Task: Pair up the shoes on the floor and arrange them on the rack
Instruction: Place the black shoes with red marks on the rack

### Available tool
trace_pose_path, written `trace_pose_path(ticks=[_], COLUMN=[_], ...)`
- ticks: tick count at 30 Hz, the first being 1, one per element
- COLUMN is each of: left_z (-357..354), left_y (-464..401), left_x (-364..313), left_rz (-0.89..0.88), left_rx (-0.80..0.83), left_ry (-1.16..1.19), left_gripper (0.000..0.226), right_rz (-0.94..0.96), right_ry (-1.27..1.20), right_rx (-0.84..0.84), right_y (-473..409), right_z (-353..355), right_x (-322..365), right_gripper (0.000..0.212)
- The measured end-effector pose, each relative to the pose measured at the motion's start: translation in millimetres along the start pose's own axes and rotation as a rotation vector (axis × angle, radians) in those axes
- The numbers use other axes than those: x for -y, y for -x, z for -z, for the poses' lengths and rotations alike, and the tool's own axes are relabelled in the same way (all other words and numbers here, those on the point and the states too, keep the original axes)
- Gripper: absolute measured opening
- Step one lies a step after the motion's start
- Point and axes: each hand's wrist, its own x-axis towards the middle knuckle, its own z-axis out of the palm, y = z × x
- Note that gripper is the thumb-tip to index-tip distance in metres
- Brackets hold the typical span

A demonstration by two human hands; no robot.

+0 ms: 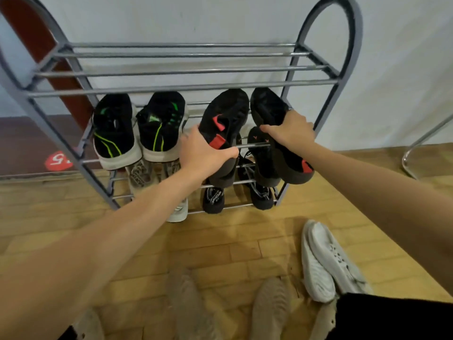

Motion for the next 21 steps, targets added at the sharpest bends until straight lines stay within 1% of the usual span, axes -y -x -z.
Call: trace_pose_path(ticks=[1,2,4,10,13,17,19,21], left_z=[-4,-8,-14,-24,-29,-36,-40,-44], left_y=[-7,-14,-25,-44,-48,-48,-49,-51], left_x=[3,7,12,18,16,13,10,6], left_rz=[0.007,0.018,0.04,0.082,0.089,0.105,0.12,0.127], left_rx=[-0.016,-0.033,-0.059,-0.099,-0.099,-0.094,-0.1,-0.097], left_ry=[0.0,0.004,0.016,0.05,0.061,0.082,0.092,0.091], left_gripper=[0.095,0.102,0.106,0.104,0.104,0.101,0.102,0.096], right_rz=[0.006,0.007,-0.008,-0.021,-0.018,0.101,0.202,0.304], right_ry=[0.04,0.069,0.097,0.168,0.21,0.319,0.43,0.456], right_rx=[-0.014,-0.025,-0.032,-0.048,-0.047,-0.017,-0.042,-0.084], right_y=[-10,-19,-35,-66,-65,-40,-17,3], right_z=[-4,-9,-15,-28,-30,-23,-22,-22], right_x=[3,5,8,14,16,6,-8,-26], right_gripper=[0.053,0.052,0.05,0.058,0.057,0.051,0.051,0.056])
